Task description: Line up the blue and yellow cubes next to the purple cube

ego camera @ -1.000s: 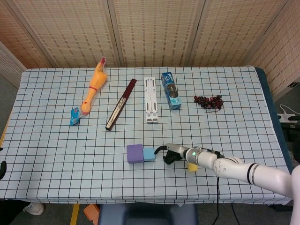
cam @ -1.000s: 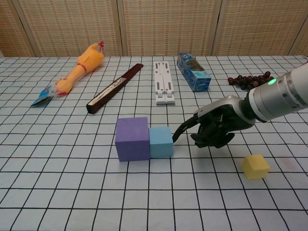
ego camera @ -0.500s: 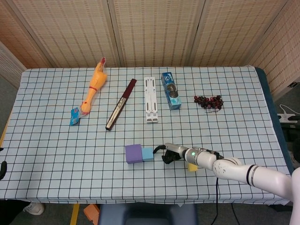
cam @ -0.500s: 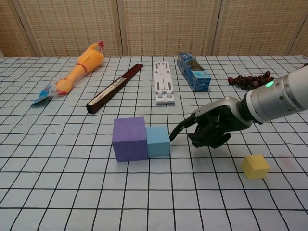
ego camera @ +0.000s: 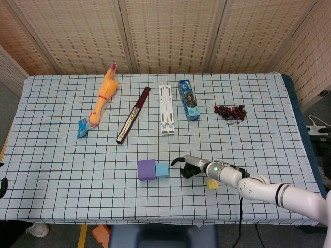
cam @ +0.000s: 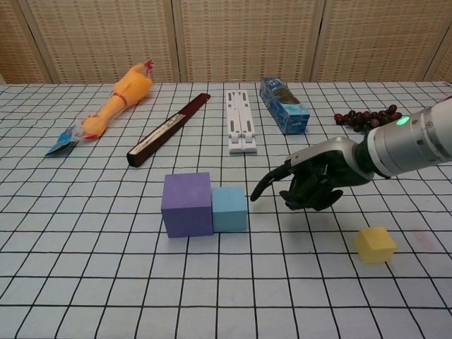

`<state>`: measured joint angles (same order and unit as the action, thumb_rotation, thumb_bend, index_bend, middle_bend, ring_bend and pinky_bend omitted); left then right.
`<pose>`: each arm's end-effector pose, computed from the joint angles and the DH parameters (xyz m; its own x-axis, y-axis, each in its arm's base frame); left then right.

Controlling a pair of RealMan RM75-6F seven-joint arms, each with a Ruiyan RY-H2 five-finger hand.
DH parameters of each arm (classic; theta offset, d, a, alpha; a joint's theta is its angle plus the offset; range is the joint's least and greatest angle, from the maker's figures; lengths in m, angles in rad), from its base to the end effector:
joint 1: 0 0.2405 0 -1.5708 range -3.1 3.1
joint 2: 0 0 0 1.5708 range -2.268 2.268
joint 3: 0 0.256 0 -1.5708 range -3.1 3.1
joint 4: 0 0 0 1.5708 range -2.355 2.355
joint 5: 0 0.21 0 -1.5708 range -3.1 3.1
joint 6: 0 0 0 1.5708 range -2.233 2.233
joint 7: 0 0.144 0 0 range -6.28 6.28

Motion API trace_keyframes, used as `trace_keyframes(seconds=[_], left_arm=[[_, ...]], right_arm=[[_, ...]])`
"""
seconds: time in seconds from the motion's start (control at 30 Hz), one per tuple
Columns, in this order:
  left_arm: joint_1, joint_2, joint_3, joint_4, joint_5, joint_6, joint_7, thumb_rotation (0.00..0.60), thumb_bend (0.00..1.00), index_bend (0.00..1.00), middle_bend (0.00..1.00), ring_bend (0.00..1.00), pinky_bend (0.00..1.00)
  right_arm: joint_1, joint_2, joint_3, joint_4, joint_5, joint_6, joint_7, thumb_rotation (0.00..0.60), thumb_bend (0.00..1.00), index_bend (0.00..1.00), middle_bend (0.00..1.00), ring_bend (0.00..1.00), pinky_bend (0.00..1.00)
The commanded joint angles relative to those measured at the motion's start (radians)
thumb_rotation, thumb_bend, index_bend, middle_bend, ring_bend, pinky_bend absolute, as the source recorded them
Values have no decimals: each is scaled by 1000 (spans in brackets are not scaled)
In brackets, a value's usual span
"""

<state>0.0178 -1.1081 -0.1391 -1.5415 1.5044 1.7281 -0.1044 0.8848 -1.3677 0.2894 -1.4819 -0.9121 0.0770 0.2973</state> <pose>-0.3193 0.1608 0.2132 0.3724 -0.2907 0.8814 0.9262 0.0555 -0.3730 -0.1411 -0.3440 -0.0278 -0.0670 -0.8855 0.4598 -0.9959 0.0313 -0.0847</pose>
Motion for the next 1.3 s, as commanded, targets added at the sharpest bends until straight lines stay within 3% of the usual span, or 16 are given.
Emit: trace_keyframes(seconds=[0.03,0.23,0.3,0.4,0.77,1.03,1.3], left_arm=[[-1,0,0,-1,-1,-2,1,600,415,356,379,307,414],[-1,-1,-1,-2,-9,-7,13,600,415,356,387,320,413],[-5,-1,4,-6,-11,-21,30,600,416,356,387,320,413],[-5,0,4,-14,-9,-19,43,600,415,356,386,320,414],[-8,1,5,-18,-17,-31,50,600,416,357,386,320,414],[-7,1,7,-20,-10,-24,53,600,415,356,387,320,415],[-7,2,8,-21,-8,-25,53,600,415,356,387,320,415]], right_arm=[[-65,39,-62,-84,-73,283,-97,600,282,245,909,1000,1000],[-143,157,-114,-233,-136,411,-153,600,61,273,909,1000,1000],[-210,239,-168,-319,-202,494,-198,600,12,274,909,1000,1000],[-264,267,-209,-361,-259,575,-224,600,0,275,909,1000,1000],[-368,257,-308,-354,-386,721,-293,600,0,340,909,1000,1000],[-397,179,-315,-281,-352,785,-368,600,0,371,909,1000,1000],[-399,142,-317,-248,-336,780,-375,600,0,377,912,1000,1000]])
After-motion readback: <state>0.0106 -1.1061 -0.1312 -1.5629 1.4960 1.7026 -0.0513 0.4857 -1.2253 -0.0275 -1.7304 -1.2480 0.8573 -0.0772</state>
